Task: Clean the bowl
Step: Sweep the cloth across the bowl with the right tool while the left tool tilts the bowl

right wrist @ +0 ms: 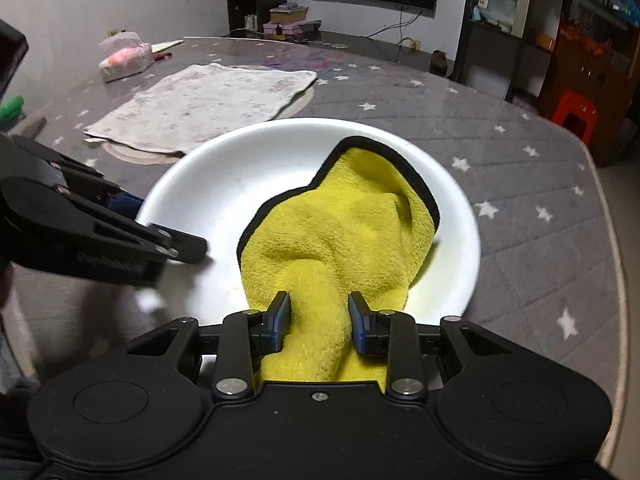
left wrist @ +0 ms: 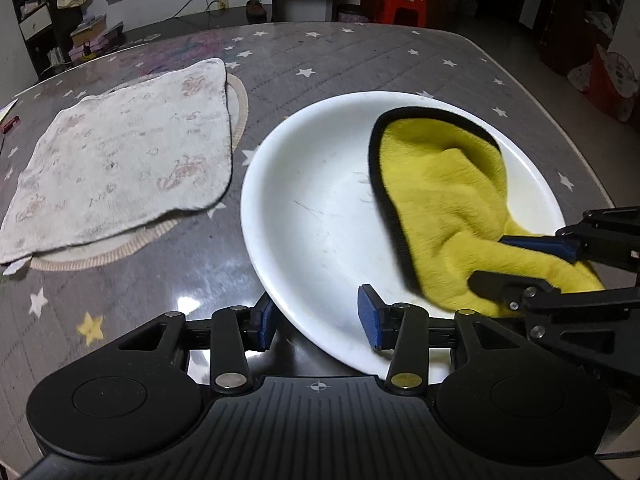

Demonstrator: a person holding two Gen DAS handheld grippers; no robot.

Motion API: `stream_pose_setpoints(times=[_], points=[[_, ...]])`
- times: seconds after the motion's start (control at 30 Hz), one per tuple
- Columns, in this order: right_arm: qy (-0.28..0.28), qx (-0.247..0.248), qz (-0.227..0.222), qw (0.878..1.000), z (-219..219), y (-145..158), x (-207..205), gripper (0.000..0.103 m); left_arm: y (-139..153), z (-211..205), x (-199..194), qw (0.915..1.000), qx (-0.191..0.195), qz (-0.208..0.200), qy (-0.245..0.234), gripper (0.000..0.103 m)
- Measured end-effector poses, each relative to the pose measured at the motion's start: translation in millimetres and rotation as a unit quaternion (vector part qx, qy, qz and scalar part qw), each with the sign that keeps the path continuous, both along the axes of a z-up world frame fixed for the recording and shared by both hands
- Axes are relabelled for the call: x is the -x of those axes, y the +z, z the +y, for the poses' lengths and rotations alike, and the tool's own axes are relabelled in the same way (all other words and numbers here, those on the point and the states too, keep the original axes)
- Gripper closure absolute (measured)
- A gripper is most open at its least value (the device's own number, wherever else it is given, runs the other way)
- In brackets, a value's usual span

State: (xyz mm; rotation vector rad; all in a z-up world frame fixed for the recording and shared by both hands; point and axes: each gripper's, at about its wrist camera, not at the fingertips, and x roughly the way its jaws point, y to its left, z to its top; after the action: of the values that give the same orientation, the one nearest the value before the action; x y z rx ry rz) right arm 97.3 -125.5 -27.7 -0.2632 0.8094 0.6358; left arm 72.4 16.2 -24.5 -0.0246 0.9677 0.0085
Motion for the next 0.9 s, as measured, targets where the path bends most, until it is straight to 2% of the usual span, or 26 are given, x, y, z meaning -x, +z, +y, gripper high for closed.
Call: stream_pose_setpoints(times=[0.1,0.17,0.4,0.63,0.9], points=[[0.002,-0.009,0.010,1.000,-1.9,4.0,6.4,0.070,0.6,-1.4,5.0,1.0000,0.005,-0.003,0.003,0.059],[0.005,-0.004,0.004,1.000,-2.9,6.6,10.7,0.070,1.6,0.3,4.3,1.0000,0.006,-0.005,0.005,0.064],[0.008,0.043,-0.051,0.998,-4.8,9.0,15.9,0.070,2.8,4.8,2.4,1.0000,0.003,-0.008,0.001,0.067],[0.009,0.099,-0.113,0.989,-1.1,1.1,7.9,0.070,4.2,2.3,-4.9,0.9994,-0.023,-0.024,-0.011,0.069],[0.007,0.117,-0.124,0.985,0.9,-2.6,-14.7,0.070,3.8,6.5,-31.6,0.9978,-0.052,-0.029,-0.029,0.070]])
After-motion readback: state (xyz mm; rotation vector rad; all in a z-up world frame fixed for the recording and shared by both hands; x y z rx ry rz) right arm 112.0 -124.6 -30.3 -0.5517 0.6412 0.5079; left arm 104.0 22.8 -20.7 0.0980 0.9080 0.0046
